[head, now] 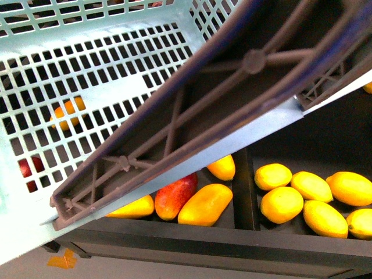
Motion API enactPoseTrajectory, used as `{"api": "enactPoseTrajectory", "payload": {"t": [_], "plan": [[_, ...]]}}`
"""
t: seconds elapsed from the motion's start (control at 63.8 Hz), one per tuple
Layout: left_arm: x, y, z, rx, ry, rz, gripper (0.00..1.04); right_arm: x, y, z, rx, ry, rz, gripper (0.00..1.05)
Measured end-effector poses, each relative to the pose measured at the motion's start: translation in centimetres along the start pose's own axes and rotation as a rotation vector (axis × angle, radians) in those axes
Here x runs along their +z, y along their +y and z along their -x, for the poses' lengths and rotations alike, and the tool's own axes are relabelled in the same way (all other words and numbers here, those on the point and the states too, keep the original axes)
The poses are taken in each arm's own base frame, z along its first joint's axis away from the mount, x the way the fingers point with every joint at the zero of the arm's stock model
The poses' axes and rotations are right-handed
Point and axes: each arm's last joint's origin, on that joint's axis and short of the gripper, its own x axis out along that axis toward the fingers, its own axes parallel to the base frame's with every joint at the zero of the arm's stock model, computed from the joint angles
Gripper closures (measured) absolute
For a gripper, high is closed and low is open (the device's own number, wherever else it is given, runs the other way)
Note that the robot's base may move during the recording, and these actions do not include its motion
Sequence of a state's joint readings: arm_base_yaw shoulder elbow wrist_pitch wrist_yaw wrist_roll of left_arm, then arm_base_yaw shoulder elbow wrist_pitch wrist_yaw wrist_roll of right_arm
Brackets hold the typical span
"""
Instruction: Pick lemon and mango into basket
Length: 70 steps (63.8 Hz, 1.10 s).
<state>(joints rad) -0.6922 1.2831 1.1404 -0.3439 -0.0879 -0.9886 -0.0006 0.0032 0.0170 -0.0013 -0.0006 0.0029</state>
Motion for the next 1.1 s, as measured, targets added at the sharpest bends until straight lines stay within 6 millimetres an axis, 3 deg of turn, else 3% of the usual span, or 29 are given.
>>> {"api": "enactPoseTrajectory", "payload": {"t": [0.141,0.298,0.455,0.643,0.815,0.941,1.097], "plan": [[0.0,0.0,-0.1,0.0,0.003,0.003,1.0,0.0,0.0,0.0,-0.005,0.009,-0.003,0.09],[-0.1,0.0,-0.1,0.0,0.003,0.003,1.0,-1.0,-0.7,-0.7,-0.159,0.531,-0.207,0.09],[-0.1,0.0,-0.1,0.0,0.004,0.003,1.0,-1.9,-1.7,-2.9,-0.264,0.604,-0.313,0.09],[-0.1,0.0,-0.1,0.0,0.006,0.003,1.0,-2.7,-2.0,-7.3,-0.31,0.671,-0.425,0.09],[-0.1,0.0,-0.1,0.0,0.006,0.003,1.0,-4.8,-3.1,-14.4,-0.426,0.748,-0.497,0.09],[-0.1,0.0,-0.1,0.0,0.006,0.003,1.0,-6.9,-4.1,-17.9,-0.536,0.804,-0.597,0.09],[-0.1,0.0,-0.1,0.0,0.006,0.003,1.0,-9.2,-4.5,-19.5,-0.612,0.849,-0.697,0.09]]}}
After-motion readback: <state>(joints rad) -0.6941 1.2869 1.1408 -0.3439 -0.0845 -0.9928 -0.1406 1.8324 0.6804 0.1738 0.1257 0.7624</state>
